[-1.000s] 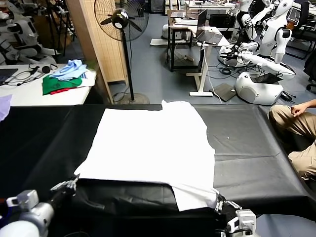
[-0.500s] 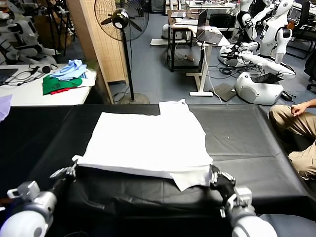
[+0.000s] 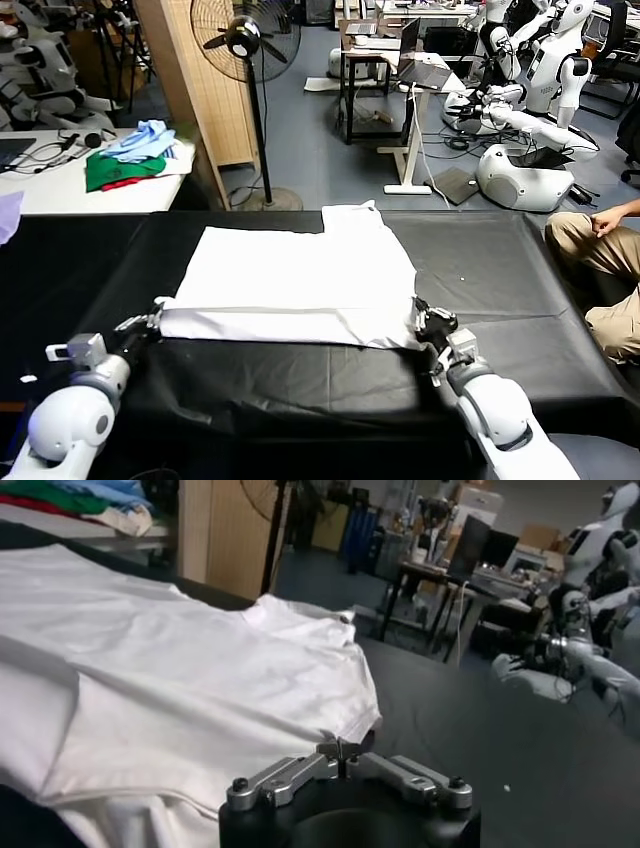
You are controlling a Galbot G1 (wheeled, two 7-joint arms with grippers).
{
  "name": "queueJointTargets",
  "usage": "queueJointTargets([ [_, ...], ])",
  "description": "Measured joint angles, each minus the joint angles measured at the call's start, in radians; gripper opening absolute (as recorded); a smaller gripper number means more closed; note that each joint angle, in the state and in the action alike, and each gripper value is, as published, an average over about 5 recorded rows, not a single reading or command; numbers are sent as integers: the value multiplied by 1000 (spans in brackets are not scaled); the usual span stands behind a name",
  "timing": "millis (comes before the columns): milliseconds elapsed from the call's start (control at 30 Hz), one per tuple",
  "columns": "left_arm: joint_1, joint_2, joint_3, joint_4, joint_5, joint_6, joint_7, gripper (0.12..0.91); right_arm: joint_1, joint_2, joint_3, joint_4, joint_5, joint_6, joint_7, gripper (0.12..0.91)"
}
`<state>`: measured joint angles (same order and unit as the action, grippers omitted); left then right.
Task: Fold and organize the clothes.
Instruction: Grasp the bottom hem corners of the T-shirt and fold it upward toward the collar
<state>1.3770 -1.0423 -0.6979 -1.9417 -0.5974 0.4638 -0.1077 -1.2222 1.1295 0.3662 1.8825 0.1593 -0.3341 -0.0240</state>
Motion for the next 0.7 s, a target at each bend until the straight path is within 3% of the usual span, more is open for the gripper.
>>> queueJointTargets([
  [100, -14, -6, 5, 15, 3, -5, -5, 186, -25, -2, 14, 37, 3, 2, 0, 580],
  [200, -20, -12, 7, 22, 2, -7, -7, 339, -57, -1, 25, 78, 2, -6, 1, 726],
  [267, -21, -16, 6, 22, 2, -7, -6, 456, -82, 1, 30, 102, 3, -18, 1, 777],
  [467, -7, -25, 1, 13, 10, -12, 6, 749, -167, 14, 37, 162, 32, -71, 9, 798],
  [700, 26, -29, -21, 9, -1, -7, 17, 798, -245, 28, 41, 187, 53, -110, 27, 798],
])
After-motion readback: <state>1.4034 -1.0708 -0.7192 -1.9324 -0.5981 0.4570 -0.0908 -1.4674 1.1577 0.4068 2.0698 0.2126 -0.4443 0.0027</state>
